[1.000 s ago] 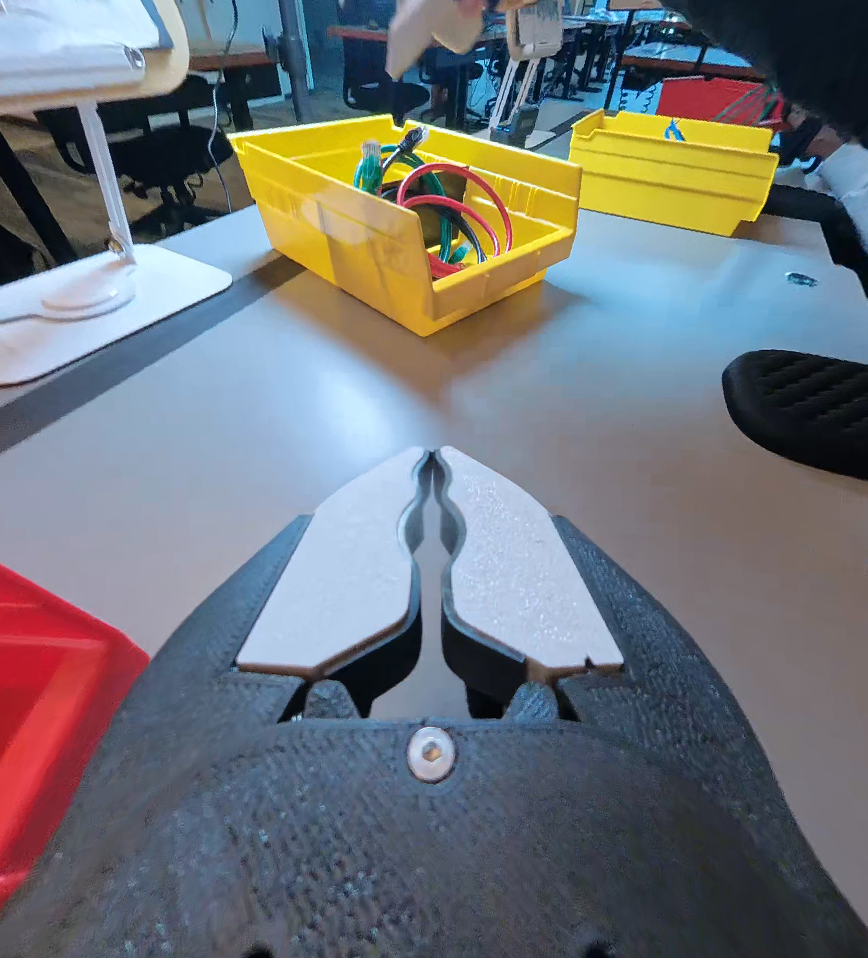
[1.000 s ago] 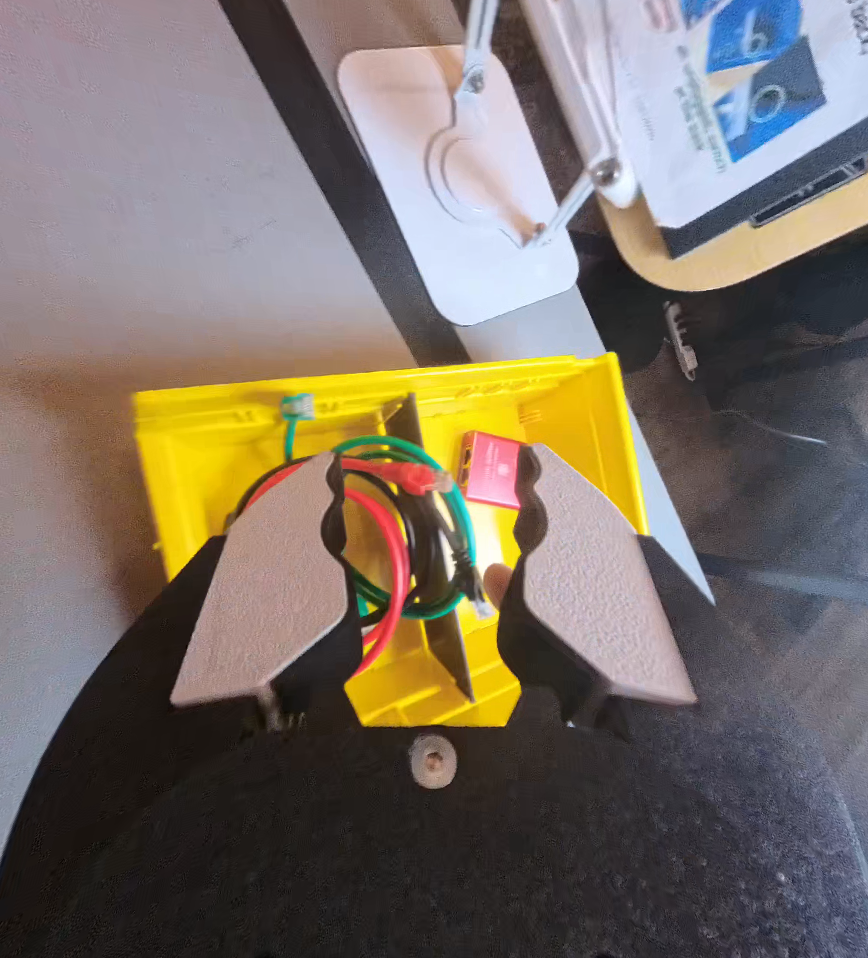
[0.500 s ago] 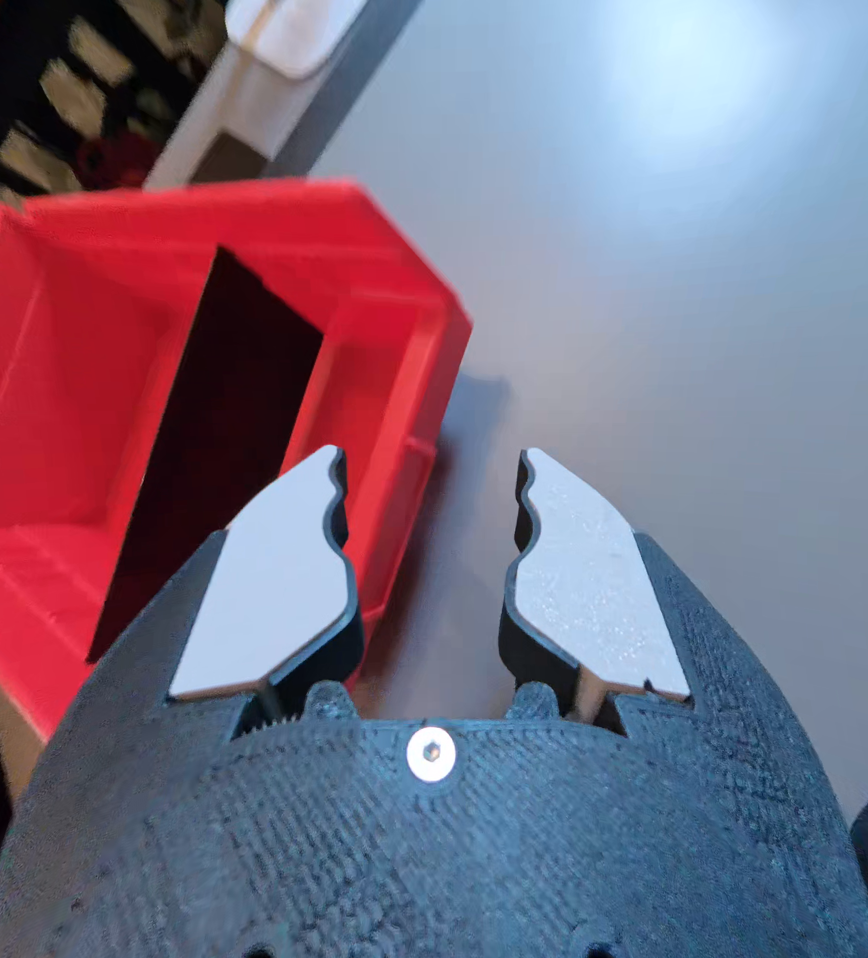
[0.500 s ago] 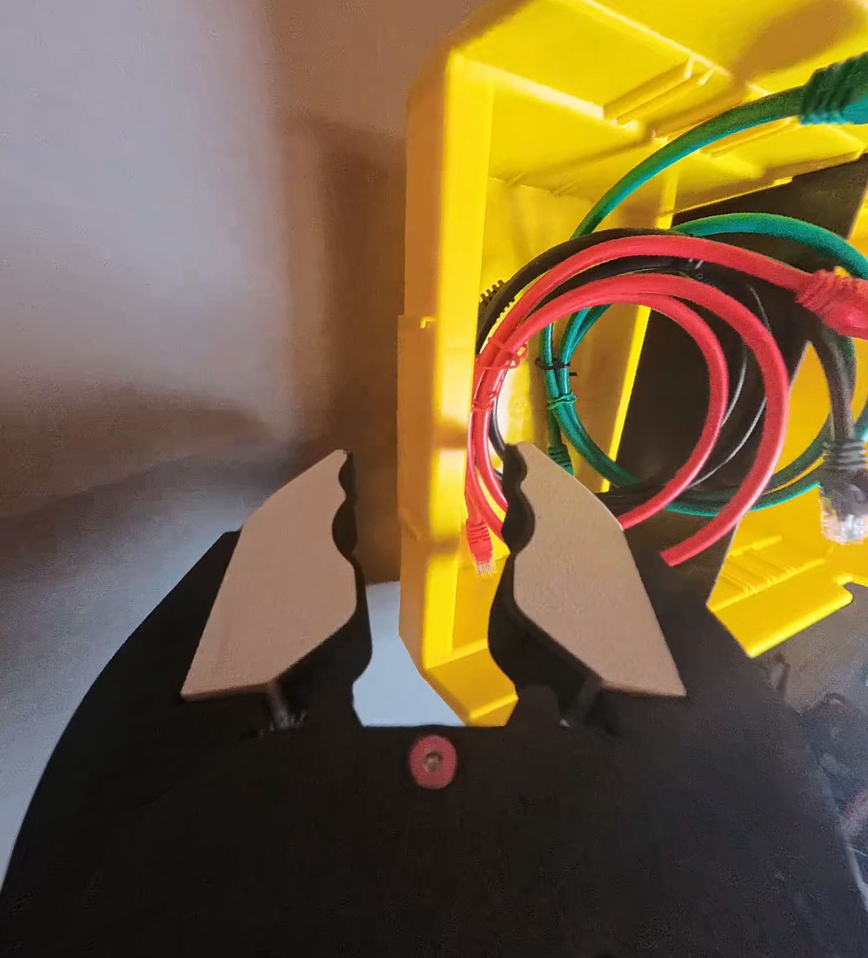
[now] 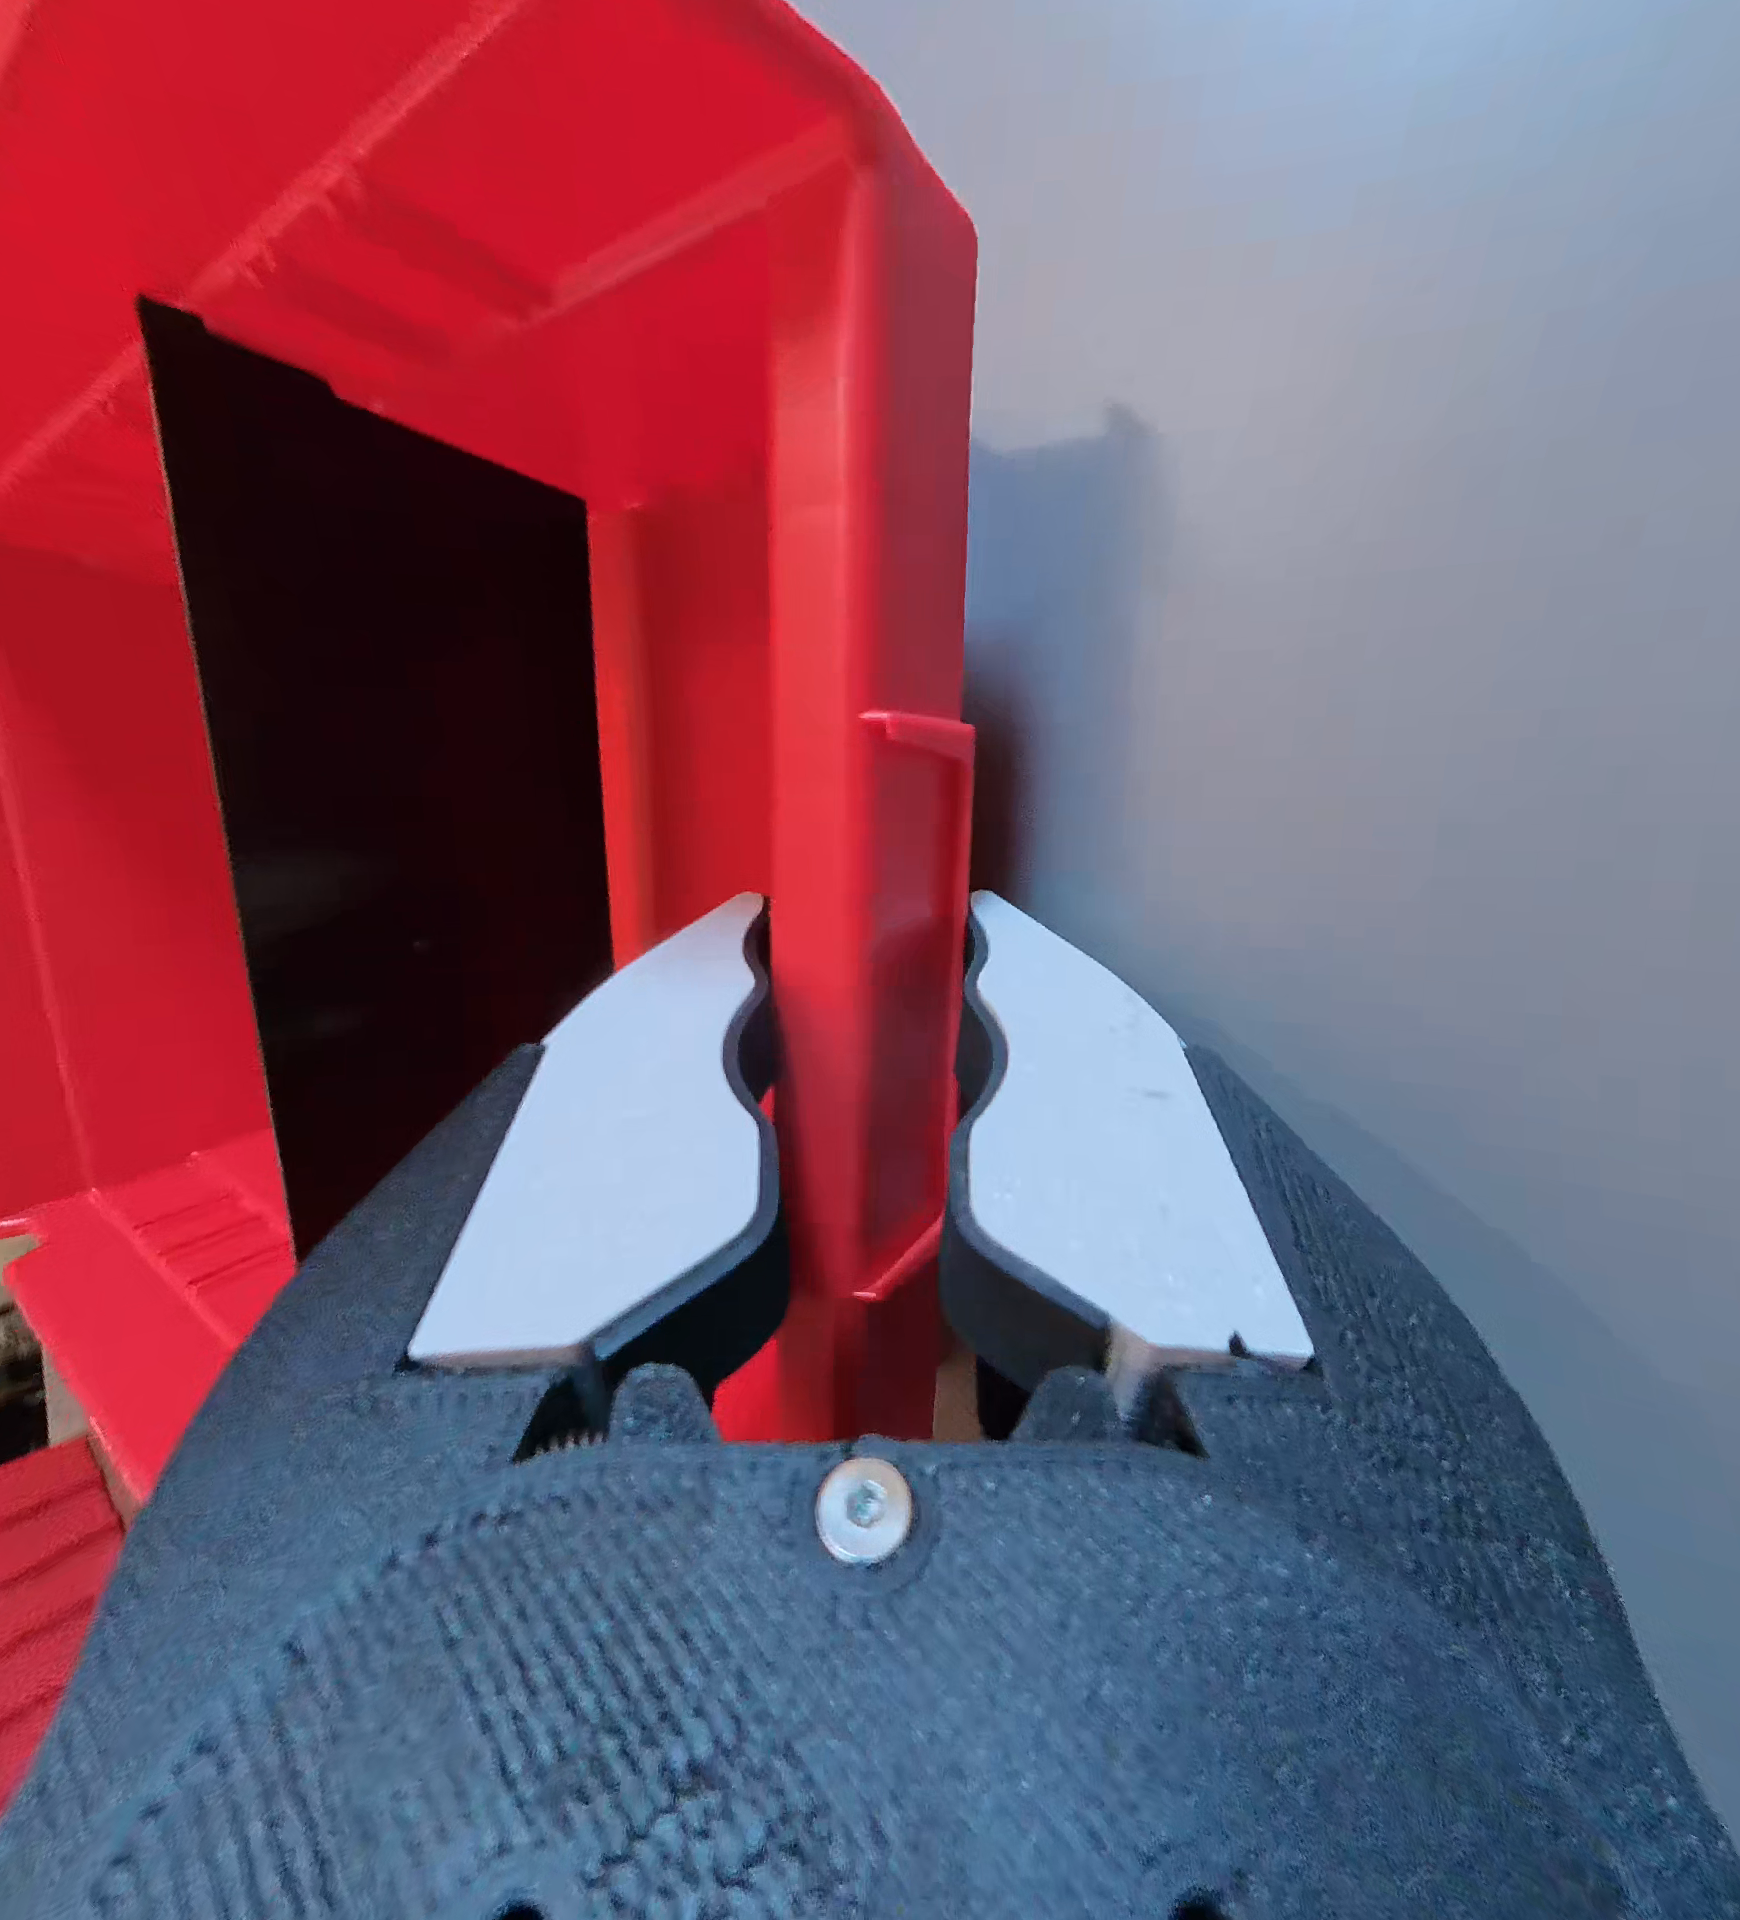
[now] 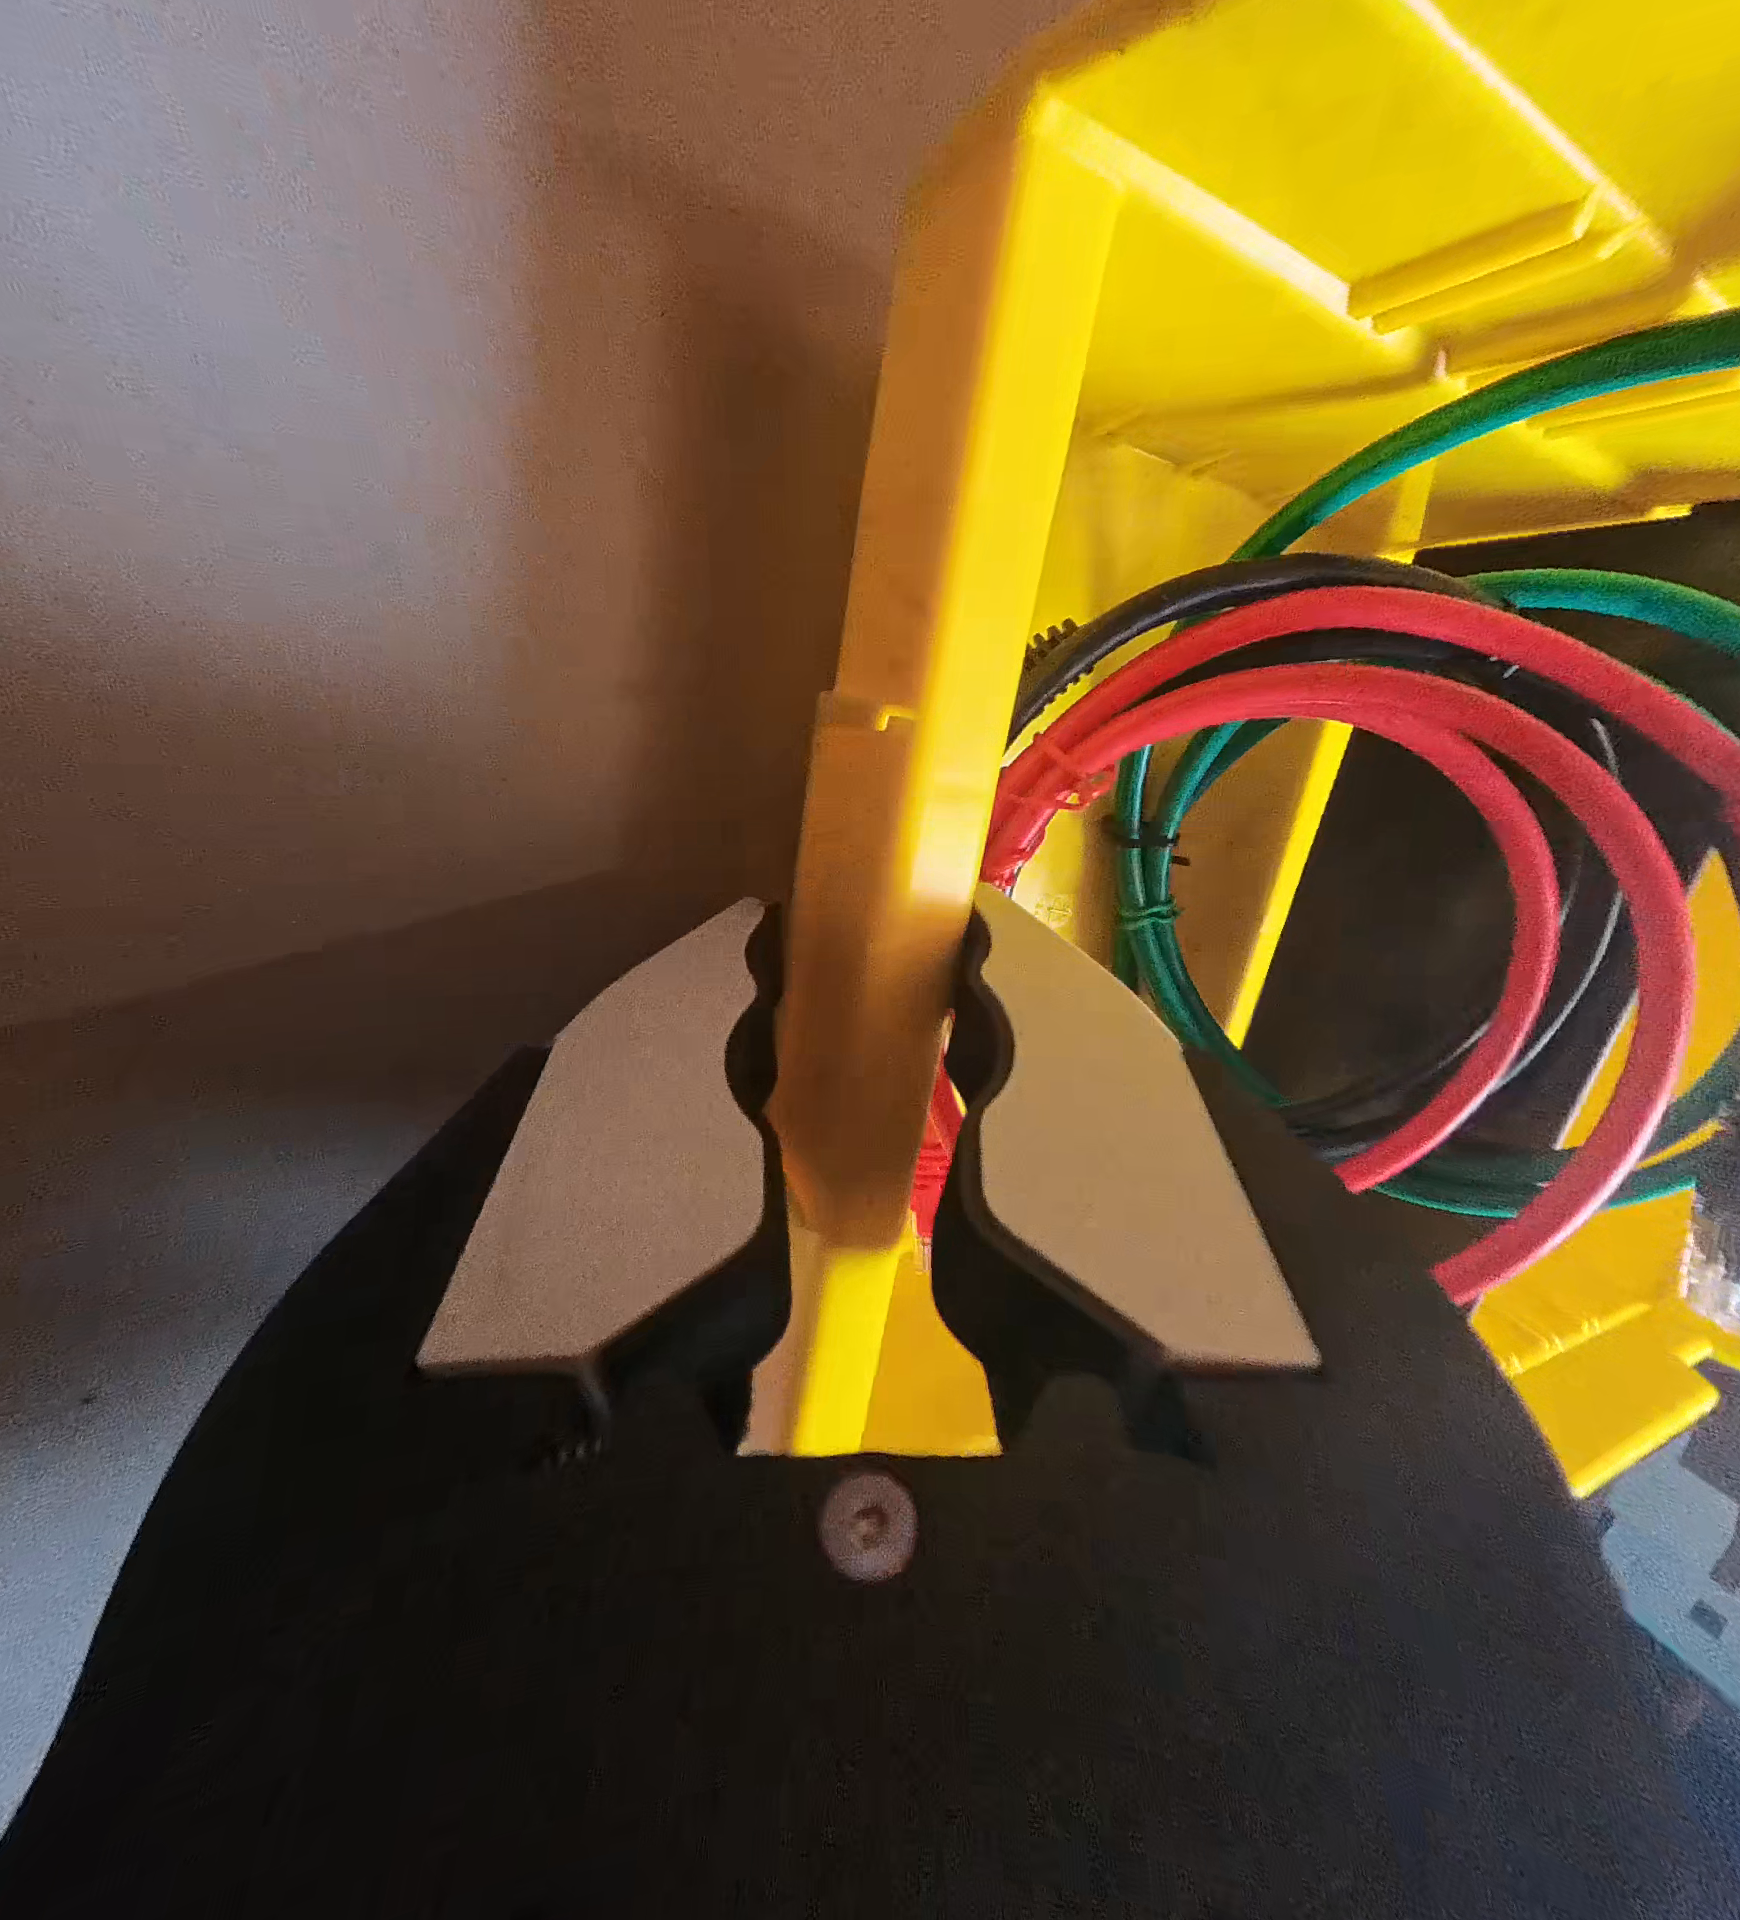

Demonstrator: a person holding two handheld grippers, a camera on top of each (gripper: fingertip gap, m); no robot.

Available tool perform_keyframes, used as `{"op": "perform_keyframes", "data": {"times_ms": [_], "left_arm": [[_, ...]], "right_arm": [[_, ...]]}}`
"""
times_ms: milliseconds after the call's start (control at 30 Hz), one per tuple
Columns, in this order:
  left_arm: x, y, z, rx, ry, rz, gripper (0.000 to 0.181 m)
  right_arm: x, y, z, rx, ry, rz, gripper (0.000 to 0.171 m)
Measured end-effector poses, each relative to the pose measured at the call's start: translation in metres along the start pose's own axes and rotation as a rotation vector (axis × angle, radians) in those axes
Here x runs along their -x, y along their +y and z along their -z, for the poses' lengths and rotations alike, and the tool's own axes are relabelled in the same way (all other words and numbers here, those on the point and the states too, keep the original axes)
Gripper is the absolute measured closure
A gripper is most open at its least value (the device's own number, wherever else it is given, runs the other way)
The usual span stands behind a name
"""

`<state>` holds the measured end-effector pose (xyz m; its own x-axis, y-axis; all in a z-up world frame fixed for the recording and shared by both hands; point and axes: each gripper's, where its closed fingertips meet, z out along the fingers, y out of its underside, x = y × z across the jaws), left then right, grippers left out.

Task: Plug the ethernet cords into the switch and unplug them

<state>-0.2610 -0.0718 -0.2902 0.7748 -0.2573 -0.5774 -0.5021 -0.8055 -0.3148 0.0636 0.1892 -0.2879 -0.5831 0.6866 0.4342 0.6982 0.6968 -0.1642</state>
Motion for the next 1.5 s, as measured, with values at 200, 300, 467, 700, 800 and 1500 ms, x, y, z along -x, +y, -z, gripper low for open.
{"op": "perform_keyframes", "data": {"times_ms": [200, 300, 467, 700, 800, 1500], "left_arm": [[-0.041, -0.071, 0.004, -0.146, 0.057, -0.161, 0.149], [-0.06, -0.11, 0.002, -0.211, 0.087, -0.24, 0.149], [-0.067, -0.158, -0.007, -0.3, 0.087, -0.306, 0.145], [-0.085, -0.188, 0.073, -0.639, 0.382, 0.199, 0.137], [-0.127, -0.204, 0.116, -0.721, 0.573, 0.393, 0.134], [-0.151, -0.249, 0.148, -0.74, 0.043, 0.461, 0.166]], "right_arm": [[0.058, -0.023, 0.024, -0.054, 0.041, 0.11, 0.142], [0.083, -0.032, 0.036, -0.083, 0.079, 0.133, 0.141], [0.119, -0.073, 0.079, -0.363, 0.082, -0.075, 0.132], [0.092, -0.008, 0.151, -0.69, 0.377, -0.741, 0.136], [0.085, 0.035, 0.146, -0.745, 0.444, -1.032, 0.133], [0.081, 0.014, 0.169, -0.643, 0.719, -1.007, 0.158]]}}
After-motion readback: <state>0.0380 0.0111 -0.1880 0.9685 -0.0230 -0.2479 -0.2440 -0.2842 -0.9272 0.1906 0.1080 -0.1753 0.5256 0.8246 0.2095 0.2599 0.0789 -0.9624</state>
